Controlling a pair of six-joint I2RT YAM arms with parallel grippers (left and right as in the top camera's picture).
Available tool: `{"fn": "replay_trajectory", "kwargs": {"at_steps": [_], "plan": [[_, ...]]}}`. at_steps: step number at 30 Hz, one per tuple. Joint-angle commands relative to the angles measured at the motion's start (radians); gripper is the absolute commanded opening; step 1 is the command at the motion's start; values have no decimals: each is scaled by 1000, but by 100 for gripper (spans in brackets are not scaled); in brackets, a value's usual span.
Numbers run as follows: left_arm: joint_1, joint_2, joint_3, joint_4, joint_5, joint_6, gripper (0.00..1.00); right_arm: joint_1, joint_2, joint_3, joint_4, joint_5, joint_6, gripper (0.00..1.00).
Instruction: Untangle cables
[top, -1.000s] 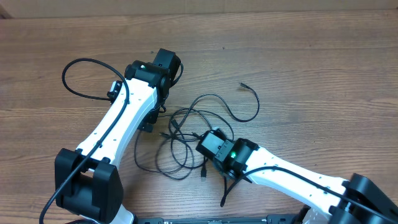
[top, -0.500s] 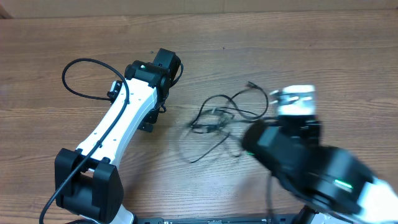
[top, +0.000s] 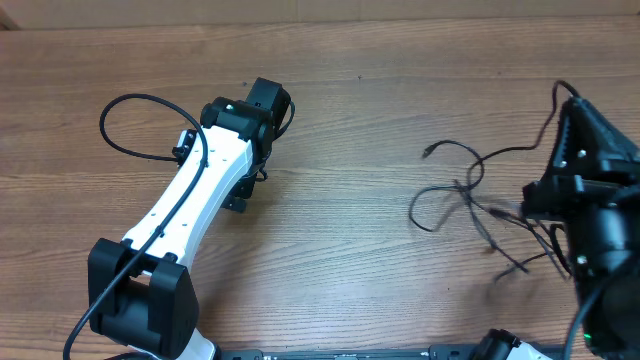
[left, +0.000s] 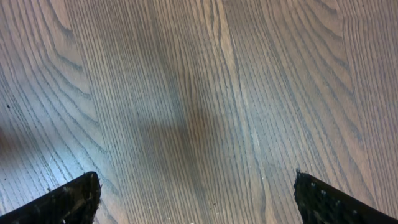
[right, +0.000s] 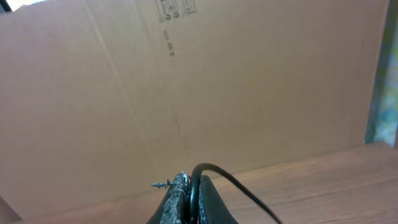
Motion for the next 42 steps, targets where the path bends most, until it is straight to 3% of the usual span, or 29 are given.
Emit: {"fn": "replay_trajectory", "kwargs": {"at_steps": [1,9,22,26,29,35,37,42], "plan": [[2,2,12,-3,-27,14,100,-4,35,3,19,-34,-66,4],[2,2,12,-3,-27,14,100,-4,126,2,118,-163,-124,4],[2,2,12,-3,-27,14,100,-4,206,2,515,-232,-406,4],[2,2,12,-3,-27,14,100,-4,209,2,517,-286,-526,4],[2,2,12,-3,-27,14,100,-4,216,2,456,-245,-586,4],[2,2,12,-3,-27,14,100,-4,229,2,464,44,-694,4],[2,2,12,-3,-27,14,100,-4,227,2,530,96,-742,4],[2,2,12,-3,-27,14,100,-4,224,2,893,116,-974,4]]}}
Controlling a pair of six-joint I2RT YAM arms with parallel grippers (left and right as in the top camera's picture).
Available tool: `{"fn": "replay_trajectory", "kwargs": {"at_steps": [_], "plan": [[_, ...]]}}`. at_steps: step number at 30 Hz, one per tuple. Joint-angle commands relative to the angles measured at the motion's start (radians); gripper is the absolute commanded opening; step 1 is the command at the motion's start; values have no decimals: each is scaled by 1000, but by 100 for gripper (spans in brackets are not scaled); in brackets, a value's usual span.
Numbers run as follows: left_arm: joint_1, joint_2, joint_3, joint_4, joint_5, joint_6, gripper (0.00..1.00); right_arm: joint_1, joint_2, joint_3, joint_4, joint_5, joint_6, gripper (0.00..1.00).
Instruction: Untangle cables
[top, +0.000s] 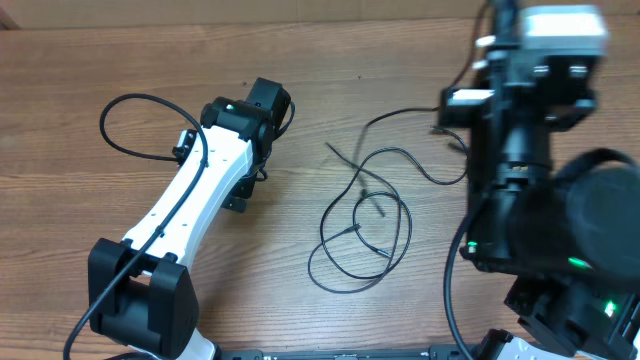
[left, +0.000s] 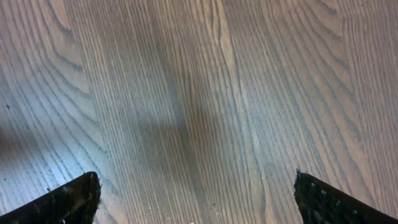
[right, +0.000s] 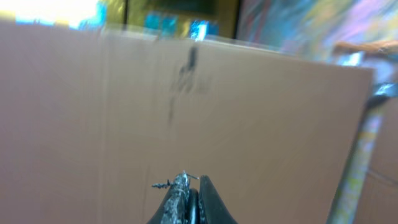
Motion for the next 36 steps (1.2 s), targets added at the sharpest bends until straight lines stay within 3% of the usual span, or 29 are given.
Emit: {"fn": "replay_trajectory", "kwargs": {"at_steps": [1,3,7,15,22,25,30,33,36], "plan": [[2,2,12,-3,-27,14,100,-4,-14,13,219,65,-200,4],[2,2,12,-3,-26,14,100,-4,-14,13,399,60,-212,4],[2,2,12,-3,-27,14,100,-4,-14,13,553,40,-211,4],[2,2,12,-3,-26,14,100,-4,-11,13,599,-80,-212,4],[2,2,12,-3,-27,14,99,-4,-11,13,631,-318,-245,4],[2,2,12,-3,-26,14,100,-4,-5,13,542,-325,-221,4],[2,2,12,-3,-27,14,99,-4,23,13,113,-325,-51,4],[2,2,12,-3,-27,14,100,-13,61,13,-66,-257,-56,4],[2,2,12,-3,-27,14,99,-50,109,12,-130,-58,-150,4]]}}
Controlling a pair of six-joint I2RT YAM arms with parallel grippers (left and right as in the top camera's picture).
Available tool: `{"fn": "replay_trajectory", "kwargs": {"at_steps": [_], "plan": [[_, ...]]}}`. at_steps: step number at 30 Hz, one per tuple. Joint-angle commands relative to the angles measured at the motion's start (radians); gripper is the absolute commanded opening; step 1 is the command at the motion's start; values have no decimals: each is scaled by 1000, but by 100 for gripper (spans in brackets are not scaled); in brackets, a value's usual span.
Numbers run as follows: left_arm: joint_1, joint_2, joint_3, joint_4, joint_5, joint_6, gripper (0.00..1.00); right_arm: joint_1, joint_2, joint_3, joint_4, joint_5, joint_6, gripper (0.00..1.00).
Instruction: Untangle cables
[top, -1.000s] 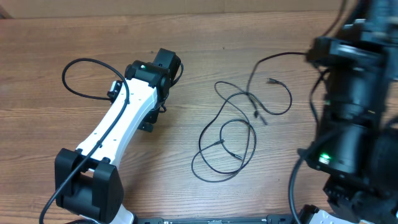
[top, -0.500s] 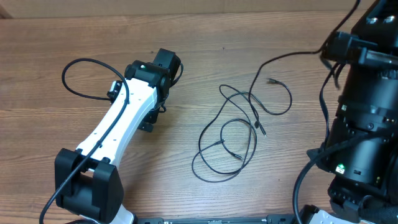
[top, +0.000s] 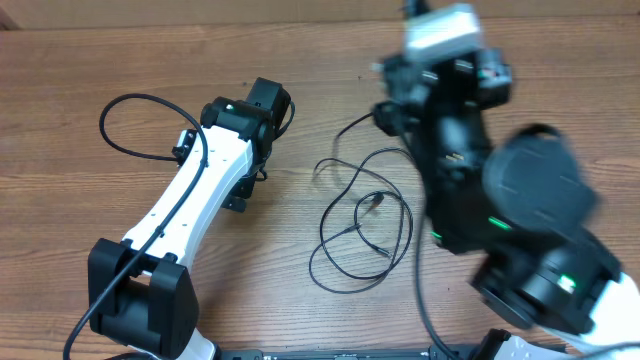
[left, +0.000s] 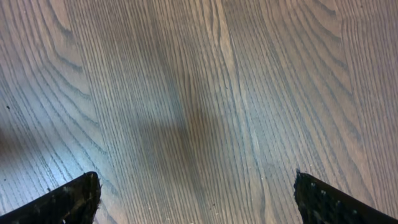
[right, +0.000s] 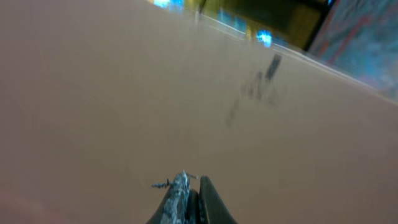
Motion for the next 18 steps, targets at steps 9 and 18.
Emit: {"fn": "replay_trajectory", "kwargs": {"at_steps": [9,18], "plan": [[2,2,11,-3,-24,14,100,-281,69,3,483,384,-298,4],[0,2,11,-3,-24,14,100,-330,69,4,1164,330,-551,4]]}}
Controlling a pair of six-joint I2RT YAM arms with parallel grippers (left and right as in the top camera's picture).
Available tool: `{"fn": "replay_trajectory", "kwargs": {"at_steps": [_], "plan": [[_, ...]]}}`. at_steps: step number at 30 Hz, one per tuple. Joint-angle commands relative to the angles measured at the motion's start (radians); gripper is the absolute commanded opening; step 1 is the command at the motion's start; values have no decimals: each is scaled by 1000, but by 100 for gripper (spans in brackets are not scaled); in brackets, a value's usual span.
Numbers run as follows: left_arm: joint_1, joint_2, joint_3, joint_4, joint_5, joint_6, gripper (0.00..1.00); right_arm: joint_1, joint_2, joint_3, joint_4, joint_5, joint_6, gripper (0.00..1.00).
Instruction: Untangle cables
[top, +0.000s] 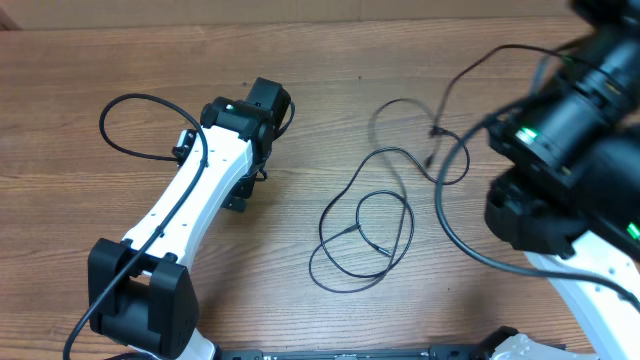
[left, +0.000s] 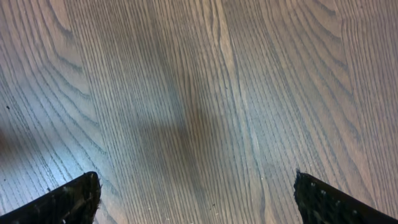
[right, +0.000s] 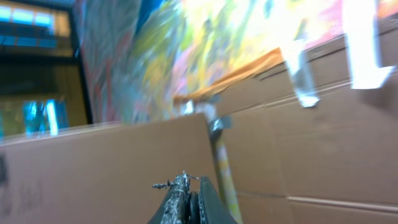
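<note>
Thin black cables (top: 362, 236) lie in overlapping loops on the wooden table (top: 330, 320) at the middle. One strand (top: 462, 82) rises from them toward my right arm (top: 565, 150), which is raised high and blurred at the right. In the right wrist view, my right gripper (right: 191, 194) is shut on a black cable and faces cardboard. My left gripper (left: 196, 208) hangs open over bare wood, its fingers (left: 68, 199) wide apart and holding nothing. Overhead, the left gripper (top: 265, 100) sits left of the loops.
A black wire loop (top: 125, 125) lies on the table at the far left and runs along the white left arm (top: 195, 195). A cardboard wall (top: 300, 10) stands behind the table's far edge.
My right arm has gone from above the table's middle to the right side, and the lifted strand now leads up to the right. The loops on the table stay put. The left arm is unmoved.
The tangle first lay at the right with my right gripper shut on a cable. Then the arm stood high and the loops lay at the middle. It was over the centre after that, and is now at the right, still shut on the cable.
</note>
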Motion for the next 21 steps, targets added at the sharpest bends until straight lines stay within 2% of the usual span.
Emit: {"fn": "replay_trajectory", "kwargs": {"at_steps": [1,4,10,14,21], "plan": [[0,2,11,-4,-24,14,99,5,-8,14,21,-12,-114,4],[0,2,11,-3,-24,14,99,5,-8,12,-110,11,-114,4],[0,2,11,-4,-24,14,100,-27,15,12,-486,-44,-114,4],[0,2,11,-3,-24,14,99,-14,20,12,-466,-39,-104,4],[0,2,11,-4,-24,14,99,122,21,12,-479,-76,-99,4]]}}
